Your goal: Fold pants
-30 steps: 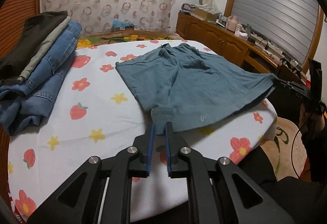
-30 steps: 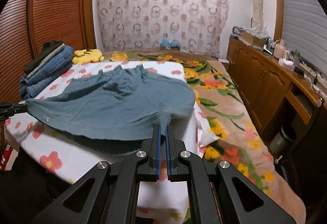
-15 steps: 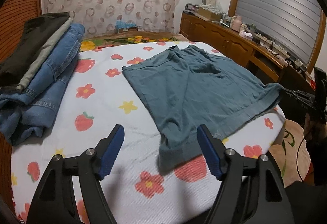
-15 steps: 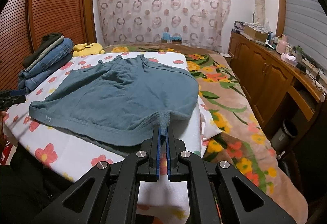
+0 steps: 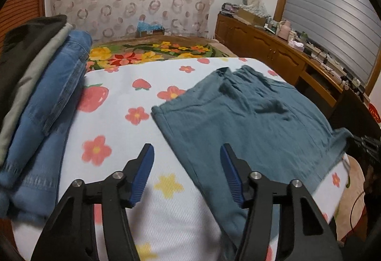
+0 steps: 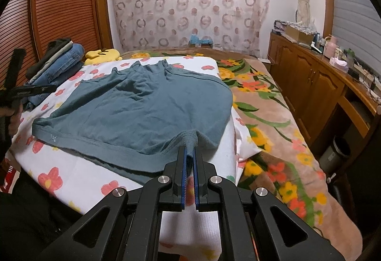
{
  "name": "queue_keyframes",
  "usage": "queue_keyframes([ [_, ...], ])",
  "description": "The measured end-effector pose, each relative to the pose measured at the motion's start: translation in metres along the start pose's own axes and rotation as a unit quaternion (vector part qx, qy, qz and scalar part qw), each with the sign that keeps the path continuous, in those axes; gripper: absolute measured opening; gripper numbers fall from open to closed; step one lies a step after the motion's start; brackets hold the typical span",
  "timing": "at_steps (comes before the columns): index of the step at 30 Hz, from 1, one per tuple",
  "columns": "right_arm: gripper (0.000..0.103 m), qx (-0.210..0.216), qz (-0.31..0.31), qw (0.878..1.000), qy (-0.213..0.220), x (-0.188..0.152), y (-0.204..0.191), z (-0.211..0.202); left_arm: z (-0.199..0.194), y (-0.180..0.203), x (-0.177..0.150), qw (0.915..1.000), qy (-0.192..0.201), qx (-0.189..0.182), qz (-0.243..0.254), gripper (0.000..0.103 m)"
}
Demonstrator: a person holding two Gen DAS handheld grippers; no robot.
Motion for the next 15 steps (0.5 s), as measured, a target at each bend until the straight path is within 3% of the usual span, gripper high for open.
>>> queue_keyframes([
  [9,0.004,0.017,0.017,1.000,0.004,0.003,0.001,0.009,0.045,-0.022,0.040,0.9987,-0.041,0.026,-0.016,0.045],
  [15,0.004,0.023,0.027,0.999,0.005,-0.001,0.000,0.011,0.061,-0.025,0.053,0.9981,-0.056,0.022,-0.012,0.033],
])
Point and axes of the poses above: each gripper's, at about its wrist camera, not at the fingertips, and z roughly the way its jaws point, y to its right, x to its top, the point moved 2 cm from there along z, roughly the way its jaws point, and after that the axes turned 14 degrees about -y, right-handed, at the moved point
